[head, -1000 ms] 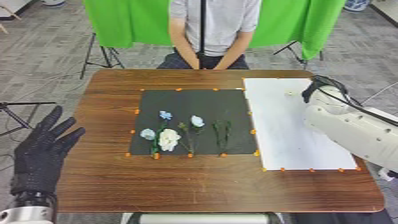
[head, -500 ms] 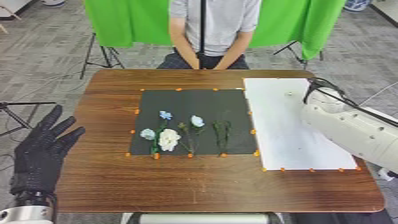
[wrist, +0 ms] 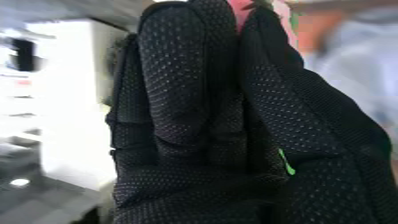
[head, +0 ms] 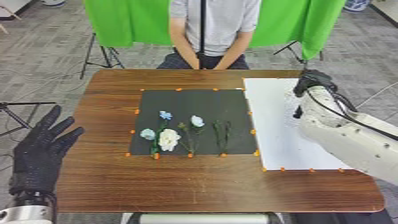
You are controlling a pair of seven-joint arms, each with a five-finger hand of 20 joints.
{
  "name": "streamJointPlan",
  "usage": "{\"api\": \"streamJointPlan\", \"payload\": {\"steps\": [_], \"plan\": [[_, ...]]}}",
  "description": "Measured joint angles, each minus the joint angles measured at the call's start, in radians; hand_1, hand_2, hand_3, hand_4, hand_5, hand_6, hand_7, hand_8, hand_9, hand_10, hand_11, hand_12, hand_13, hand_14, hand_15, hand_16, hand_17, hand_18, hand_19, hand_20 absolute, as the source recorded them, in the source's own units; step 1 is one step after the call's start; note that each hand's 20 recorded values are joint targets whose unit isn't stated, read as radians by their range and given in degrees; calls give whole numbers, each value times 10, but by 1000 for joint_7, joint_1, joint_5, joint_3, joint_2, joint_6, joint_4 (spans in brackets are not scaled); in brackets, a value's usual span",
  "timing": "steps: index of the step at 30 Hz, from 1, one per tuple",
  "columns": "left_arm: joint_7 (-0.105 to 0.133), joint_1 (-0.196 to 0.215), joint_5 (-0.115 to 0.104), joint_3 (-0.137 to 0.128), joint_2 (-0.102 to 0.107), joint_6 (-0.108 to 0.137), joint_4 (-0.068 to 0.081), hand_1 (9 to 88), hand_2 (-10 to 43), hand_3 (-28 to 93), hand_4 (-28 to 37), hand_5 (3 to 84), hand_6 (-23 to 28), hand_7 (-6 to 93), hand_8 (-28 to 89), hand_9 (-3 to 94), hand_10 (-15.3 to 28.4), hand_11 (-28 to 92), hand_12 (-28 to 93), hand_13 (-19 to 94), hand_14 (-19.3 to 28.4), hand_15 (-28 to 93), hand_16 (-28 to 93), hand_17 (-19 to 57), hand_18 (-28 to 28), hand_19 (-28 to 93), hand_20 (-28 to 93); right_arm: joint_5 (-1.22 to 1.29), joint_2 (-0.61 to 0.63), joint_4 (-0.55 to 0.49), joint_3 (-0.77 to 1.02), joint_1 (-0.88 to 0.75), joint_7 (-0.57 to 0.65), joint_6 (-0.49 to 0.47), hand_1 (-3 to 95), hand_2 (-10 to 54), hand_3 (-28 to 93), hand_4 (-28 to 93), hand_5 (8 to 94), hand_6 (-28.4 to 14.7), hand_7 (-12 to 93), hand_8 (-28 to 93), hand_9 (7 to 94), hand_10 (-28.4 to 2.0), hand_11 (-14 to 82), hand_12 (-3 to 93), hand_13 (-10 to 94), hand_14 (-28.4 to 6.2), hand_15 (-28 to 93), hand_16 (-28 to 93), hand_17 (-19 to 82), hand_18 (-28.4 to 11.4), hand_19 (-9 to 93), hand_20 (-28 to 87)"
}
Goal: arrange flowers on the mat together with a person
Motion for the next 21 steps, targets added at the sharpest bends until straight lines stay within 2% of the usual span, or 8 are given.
{"api": "streamJointPlan", "payload": {"steps": [3,7,13,17,21], "plan": [[-17,-1,15,-4,-13,-3,0,184,82,748,-283,298,42,105,-85,284,144,175,126,202,216,447,-48,-99,176,369,166,-7,20,-84,-20,7,-59,35,583,-95,677,-283,787,26,254,-10,907,-62,145,367,798,-30,515,244,342,-154,827,15],[-44,-8,41,-4,-32,-9,0,184,82,749,-283,298,42,105,-85,283,143,175,125,202,215,447,-48,-100,176,370,166,-10,10,-140,-128,69,-146,71,580,-95,681,-283,784,28,259,-9,908,-60,144,369,799,-31,517,243,342,-154,828,13],[-65,-23,60,-2,-42,-19,0,184,82,750,-283,298,42,105,-85,284,143,175,126,202,215,446,-48,-99,175,369,166,-12,-77,-148,-292,173,-167,67,578,-95,683,-283,781,29,267,-14,907,-60,146,371,798,-31,522,240,342,-154,832,10],[-85,-34,77,-3,-59,-28,1,185,82,750,-283,299,42,105,-85,284,144,175,125,203,216,448,-48,-99,176,369,166,-12,-138,-148,-313,181,-178,54,578,-95,683,-283,779,30,268,-17,905,-61,148,371,797,-32,524,240,341,-154,832,9],[-89,-34,79,-3,-65,-30,1,186,82,749,-283,298,42,106,-85,284,143,174,125,203,216,449,-48,-100,176,370,166,-12,-164,-164,-326,181,-196,43,577,-95,684,-283,776,28,269,-18,902,-62,149,371,791,-31,525,241,338,-155,832,8]]}}
